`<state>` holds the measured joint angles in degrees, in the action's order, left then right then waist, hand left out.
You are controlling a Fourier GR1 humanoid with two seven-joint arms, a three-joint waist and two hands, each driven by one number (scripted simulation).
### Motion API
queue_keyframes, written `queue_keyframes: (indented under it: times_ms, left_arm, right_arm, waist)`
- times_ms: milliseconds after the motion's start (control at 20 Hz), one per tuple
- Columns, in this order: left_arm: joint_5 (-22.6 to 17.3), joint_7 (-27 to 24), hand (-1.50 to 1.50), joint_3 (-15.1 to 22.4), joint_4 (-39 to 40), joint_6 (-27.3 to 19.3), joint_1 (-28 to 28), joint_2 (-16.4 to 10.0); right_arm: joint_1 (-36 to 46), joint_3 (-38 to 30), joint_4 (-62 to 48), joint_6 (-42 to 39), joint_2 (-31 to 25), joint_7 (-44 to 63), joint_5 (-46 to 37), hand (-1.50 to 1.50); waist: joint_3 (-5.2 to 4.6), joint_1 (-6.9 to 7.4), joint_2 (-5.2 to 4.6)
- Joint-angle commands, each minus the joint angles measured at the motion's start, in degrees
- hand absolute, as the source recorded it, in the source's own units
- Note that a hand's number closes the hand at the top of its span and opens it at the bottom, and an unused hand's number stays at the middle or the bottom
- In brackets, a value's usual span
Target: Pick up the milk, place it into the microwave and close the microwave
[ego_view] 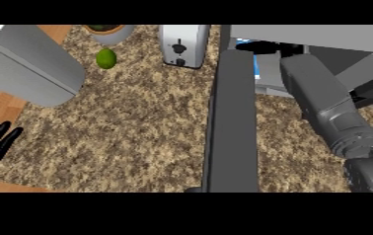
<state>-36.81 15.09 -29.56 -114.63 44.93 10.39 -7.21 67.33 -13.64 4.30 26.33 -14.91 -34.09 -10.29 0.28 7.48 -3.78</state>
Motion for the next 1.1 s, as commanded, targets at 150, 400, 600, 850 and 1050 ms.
queue_keyframes:
  times_ms: [150,400,600,850,1050]
  left_arm:
    - [3.1,-2.4,-1.50,2.8,1.6,4.1,0.6,3.1]
    - [4.3,-3.0,-1.50,7.9,1.3,8.8,4.0,5.9]
    - [8.9,-2.2,-1.50,12.4,3.5,10.2,2.5,7.1]
    - [14.9,-5.6,-1.50,13.4,6.7,14.8,2.3,7.2]
    - [21.9,-9.5,-1.50,18.7,7.5,9.1,0.0,7.2]
  right_arm:
    - [-3.6,-1.8,1.2,-2.8,0.9,-3.5,1.7,-1.50]
    - [-9.2,-4.3,1.8,-16.6,0.1,-9.2,4.9,-1.50]
    - [-10.1,-5.5,1.9,-26.4,-0.1,-9.7,6.5,-1.50]
    - [-15.2,-7.2,2.8,-30.9,5.2,-14.0,9.1,-1.50]
    - [-20.5,-6.2,4.8,-36.1,7.0,-16.2,9.4,-1.50]
  waist:
    - [-0.15,-2.63,1.64]
    - [-0.10,-3.99,2.29]
    - [-0.14,-5.19,2.59]
    - [-0.24,-6.20,3.23]
    - [-0.31,-7.90,3.95]
